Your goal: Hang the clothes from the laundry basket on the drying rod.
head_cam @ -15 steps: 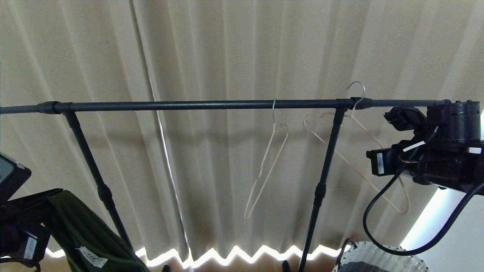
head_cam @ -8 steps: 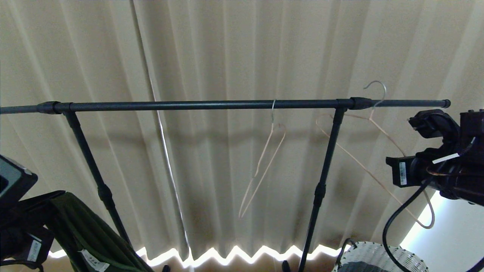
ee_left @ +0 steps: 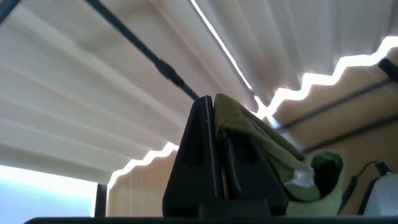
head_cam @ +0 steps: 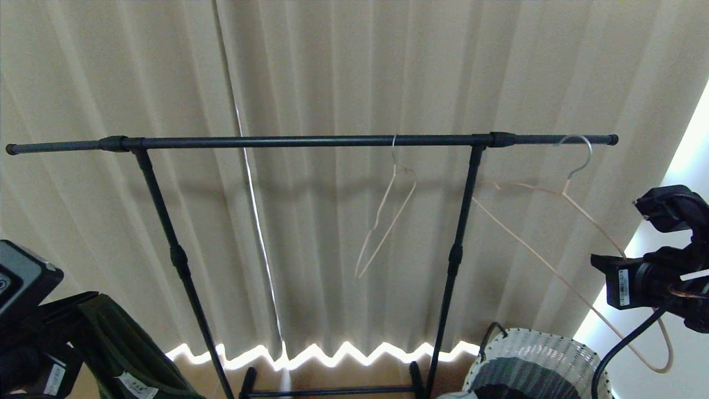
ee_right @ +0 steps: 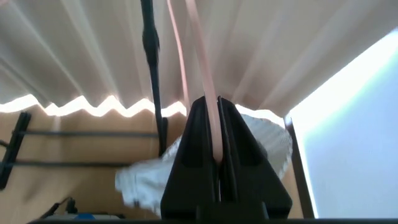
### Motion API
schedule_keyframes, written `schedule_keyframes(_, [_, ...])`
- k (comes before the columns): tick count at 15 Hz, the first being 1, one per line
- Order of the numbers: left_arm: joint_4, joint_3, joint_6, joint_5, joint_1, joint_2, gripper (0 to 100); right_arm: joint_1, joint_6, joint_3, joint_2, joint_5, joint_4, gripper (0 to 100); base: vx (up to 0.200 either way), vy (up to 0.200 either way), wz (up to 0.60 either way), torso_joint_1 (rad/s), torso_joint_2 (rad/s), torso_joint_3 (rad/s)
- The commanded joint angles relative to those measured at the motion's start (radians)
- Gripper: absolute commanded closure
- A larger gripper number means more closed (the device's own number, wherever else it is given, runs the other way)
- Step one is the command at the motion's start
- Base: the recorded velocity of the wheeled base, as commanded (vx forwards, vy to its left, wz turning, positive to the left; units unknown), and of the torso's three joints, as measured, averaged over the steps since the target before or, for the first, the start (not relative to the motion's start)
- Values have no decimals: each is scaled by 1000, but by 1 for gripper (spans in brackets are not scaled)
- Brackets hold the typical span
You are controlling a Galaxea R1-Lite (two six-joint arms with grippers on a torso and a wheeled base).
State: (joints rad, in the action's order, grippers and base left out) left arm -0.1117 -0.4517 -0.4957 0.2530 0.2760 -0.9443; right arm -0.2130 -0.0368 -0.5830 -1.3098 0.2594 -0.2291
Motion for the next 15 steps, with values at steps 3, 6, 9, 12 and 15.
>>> schedule_keyframes(3, [0, 2, 0, 0, 0, 25, 100, 1, 3, 60, 112, 0, 24, 100, -200, 0, 0, 1, 2, 2])
schedule_keyframes(6, [0, 4, 0, 0, 0, 27, 100, 0, 3, 63, 152, -2, 56, 100, -67, 0, 0, -1, 1, 2])
schedule_keyframes(9, [-2, 30, 5, 0, -1, 32, 100, 0, 3, 88, 193, -2, 60, 100, 0, 0, 0, 0, 0, 0])
schedule_keyframes(12, [-52, 80, -3, 0, 0, 51, 100, -3, 3, 100, 224, -3, 60, 100, 0, 0, 0, 0, 0, 0])
schedule_keyframes(15, [-59, 77, -3, 0, 0, 50, 100, -9, 3, 104, 228, -11, 60, 100, 0, 200, 0, 1, 1, 4])
